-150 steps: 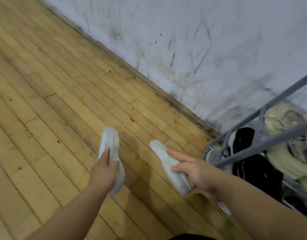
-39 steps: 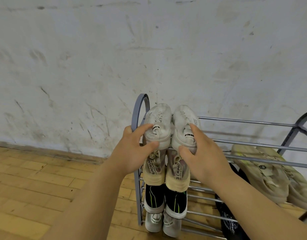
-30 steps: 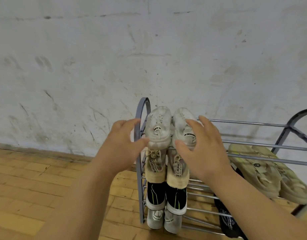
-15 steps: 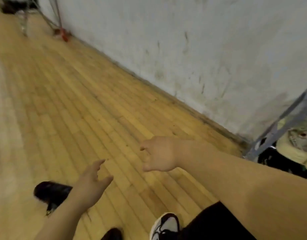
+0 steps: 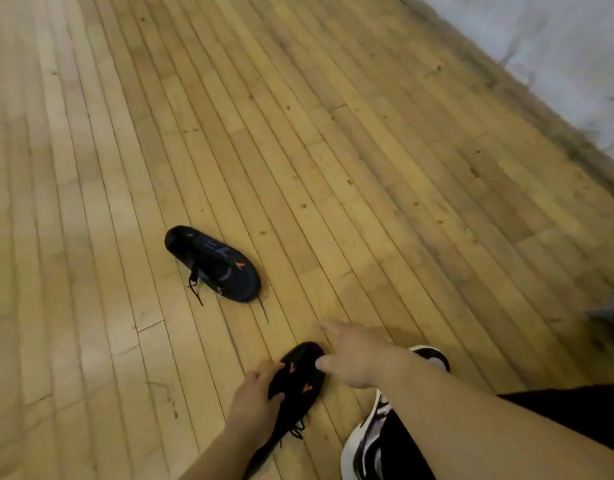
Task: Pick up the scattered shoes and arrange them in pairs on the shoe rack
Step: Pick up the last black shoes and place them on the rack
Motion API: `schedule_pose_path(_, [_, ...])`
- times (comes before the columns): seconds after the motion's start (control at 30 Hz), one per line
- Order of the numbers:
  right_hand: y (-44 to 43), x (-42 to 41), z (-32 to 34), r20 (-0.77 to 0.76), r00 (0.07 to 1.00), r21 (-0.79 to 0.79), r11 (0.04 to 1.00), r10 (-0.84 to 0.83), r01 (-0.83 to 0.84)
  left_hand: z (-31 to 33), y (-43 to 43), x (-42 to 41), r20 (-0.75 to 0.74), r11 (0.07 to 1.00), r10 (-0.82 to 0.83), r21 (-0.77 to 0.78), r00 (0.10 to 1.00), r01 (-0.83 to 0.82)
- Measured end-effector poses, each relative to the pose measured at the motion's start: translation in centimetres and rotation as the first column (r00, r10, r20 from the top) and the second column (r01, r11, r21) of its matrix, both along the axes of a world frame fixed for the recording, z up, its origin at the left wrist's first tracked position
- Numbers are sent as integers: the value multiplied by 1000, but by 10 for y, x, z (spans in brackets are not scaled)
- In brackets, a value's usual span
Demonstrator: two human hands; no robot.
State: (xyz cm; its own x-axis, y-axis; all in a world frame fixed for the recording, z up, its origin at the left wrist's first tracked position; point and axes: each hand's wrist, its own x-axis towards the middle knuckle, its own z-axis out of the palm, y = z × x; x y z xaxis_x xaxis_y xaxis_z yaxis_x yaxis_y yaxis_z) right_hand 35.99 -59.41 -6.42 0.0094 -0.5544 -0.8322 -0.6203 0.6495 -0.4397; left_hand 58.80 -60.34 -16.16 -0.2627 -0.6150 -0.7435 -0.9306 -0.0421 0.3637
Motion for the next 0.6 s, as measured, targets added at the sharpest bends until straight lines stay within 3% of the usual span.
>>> schedule_pose_path(0.2, [-15,-15,-11,95,932,28,937,-348,347,5,-24,1,-183,988,125,116,975,-105])
schedule_pose_path(0.3, [-20,-13,-9,126,901,-4,908,-416,419,29,-50,-19,-388,956,279,201,878,-215])
schedule_pose_path(0.4, [-39,-12,-5,234,804,-29,823,-547,568,51,-80,-42,-515,955,290,203,806,-214])
schedule_pose_path(0.53, [-56,-25,0,183,769,-216,738,-612,639,59,-123,-60,-543,985,170,107,823,-133])
schedule_pose_path(0.6, [-54,-28,-2,116,773,-294,722,-623,626,51,-155,-60,-409,972,98,-157,907,-176])
